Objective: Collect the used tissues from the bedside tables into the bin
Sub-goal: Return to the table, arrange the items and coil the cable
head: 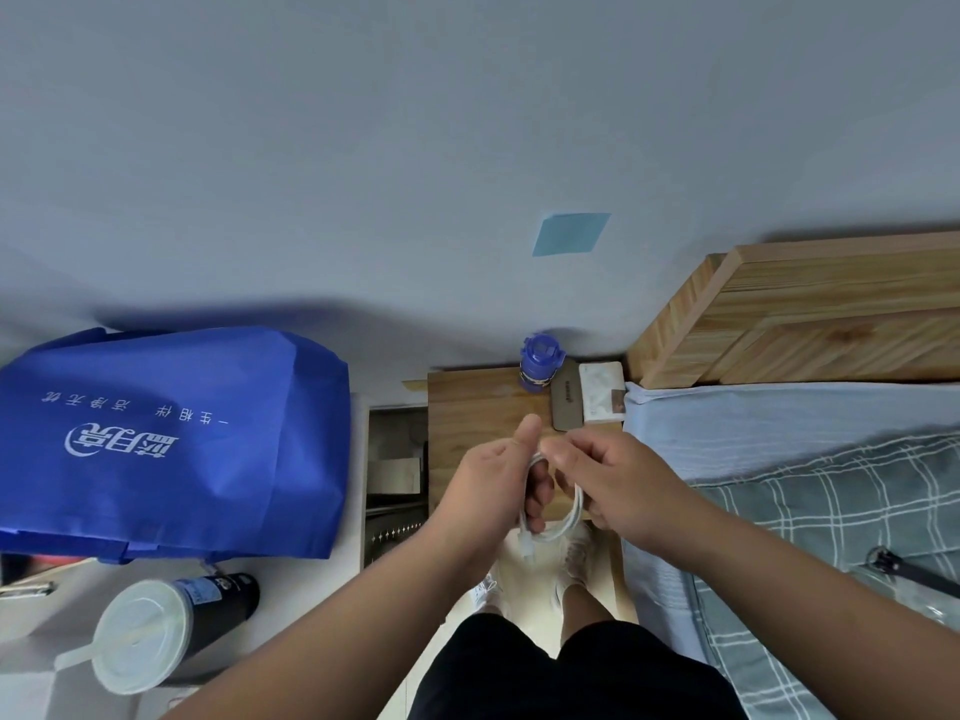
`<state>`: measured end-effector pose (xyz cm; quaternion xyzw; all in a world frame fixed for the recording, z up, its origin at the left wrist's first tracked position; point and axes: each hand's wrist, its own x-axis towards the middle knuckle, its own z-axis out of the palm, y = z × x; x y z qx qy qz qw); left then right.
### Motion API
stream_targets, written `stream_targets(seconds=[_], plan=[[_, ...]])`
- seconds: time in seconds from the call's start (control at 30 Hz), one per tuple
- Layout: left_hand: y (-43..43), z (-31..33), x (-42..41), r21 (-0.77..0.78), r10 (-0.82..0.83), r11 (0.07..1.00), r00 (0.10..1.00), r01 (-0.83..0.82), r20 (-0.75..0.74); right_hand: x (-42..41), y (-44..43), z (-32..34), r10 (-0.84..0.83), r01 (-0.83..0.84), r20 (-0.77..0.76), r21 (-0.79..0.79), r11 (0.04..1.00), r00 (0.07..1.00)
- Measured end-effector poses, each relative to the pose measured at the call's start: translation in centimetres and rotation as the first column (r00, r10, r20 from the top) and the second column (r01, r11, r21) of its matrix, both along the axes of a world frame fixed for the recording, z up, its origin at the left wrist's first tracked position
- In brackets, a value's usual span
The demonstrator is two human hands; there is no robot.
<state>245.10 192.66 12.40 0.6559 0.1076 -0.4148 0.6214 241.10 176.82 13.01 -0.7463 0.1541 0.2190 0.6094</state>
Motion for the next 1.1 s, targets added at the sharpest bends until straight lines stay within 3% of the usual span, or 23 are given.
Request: stream_targets(seconds=[0.1, 0.23, 0.3, 0.37, 0.4, 0.5, 0.6, 0.63, 0.7, 0.8, 0.9, 1.0, 1.1], plan=[[0.1, 0.1, -0.6, -0.053, -0.054, 0.997, 0.990, 0.061, 0.129, 0.5, -0.5, 0.2, -0.036, 0.036, -0.027, 0.015, 0.999, 0.999], [0.9, 0.5, -0.3, -0.014, -0.146, 0.988, 0.945, 0.156, 0.292, 0.7, -1.0, 1.1, -0.036, 0.066, -0.126, 0.246, 0.967, 0.991], [1.4, 0.7, -0.1, -0.038, -0.134, 0.988, 0.947, 0.151, 0.291, 0.6, -1.4, 1.5, -0.014, 0.064, -0.146, 0.346, 0.936, 0.989], [1.6, 0.9, 0.0, -0.167, -0.042, 0.983, 0.982, 0.074, 0.186, 0.8, -2.0, 1.8, 0.005, 0.048, -0.131, 0.393, 0.918, 0.991], [1.5, 0.9, 0.0, -0.238, 0.002, 0.971, 0.994, 0.023, 0.105, 0.8, -2.2, 2.1, 0.018, 0.017, -0.099, 0.346, 0.938, 0.995], [1.2, 0.9, 0.0, -0.353, 0.077, 0.930, 0.994, -0.099, -0.078, 1.1, -2.1, 2.5, 0.099, -0.100, 0.111, -0.001, 0.995, 0.989], [0.9, 0.9, 0.0, -0.327, 0.115, 0.936, 0.992, -0.128, -0.057, 1.5, -1.6, 2.2, 0.131, -0.084, 0.192, -0.238, 0.968, 0.973], [0.7, 1.0, 0.0, -0.297, 0.142, 0.944, 0.989, -0.145, -0.033, 1.6, -1.4, 2.0, 0.096, -0.061, 0.160, -0.209, 0.976, 0.982], [0.2, 1.2, -0.2, -0.152, 0.185, 0.973, 0.979, -0.171, 0.086, 1.4, -1.0, 1.7, -0.039, 0.039, 0.040, -0.004, 0.999, 0.998], [-0.4, 0.8, -0.5, 0.099, 0.148, 0.977, 0.934, -0.189, 0.325, 1.2, -0.3, 1.2, -0.221, 0.238, -0.111, 0.179, 0.955, 0.969], [-0.2, 0.7, -0.7, 0.119, 0.099, 0.980, 0.905, -0.161, 0.414, 0.9, -0.3, 0.9, -0.252, 0.317, -0.226, 0.331, 0.889, 0.941], [0.4, 0.3, -0.8, 0.101, 0.035, 0.992, 0.920, -0.081, 0.391, 0.7, -0.9, 1.0, -0.239, 0.383, -0.330, 0.493, 0.781, 0.913], [0.6, 0.2, -0.8, 0.098, 0.034, 0.992, 0.934, -0.074, 0.356, 0.7, -1.1, 0.5, -0.207, 0.391, -0.370, 0.540, 0.745, 0.906]])
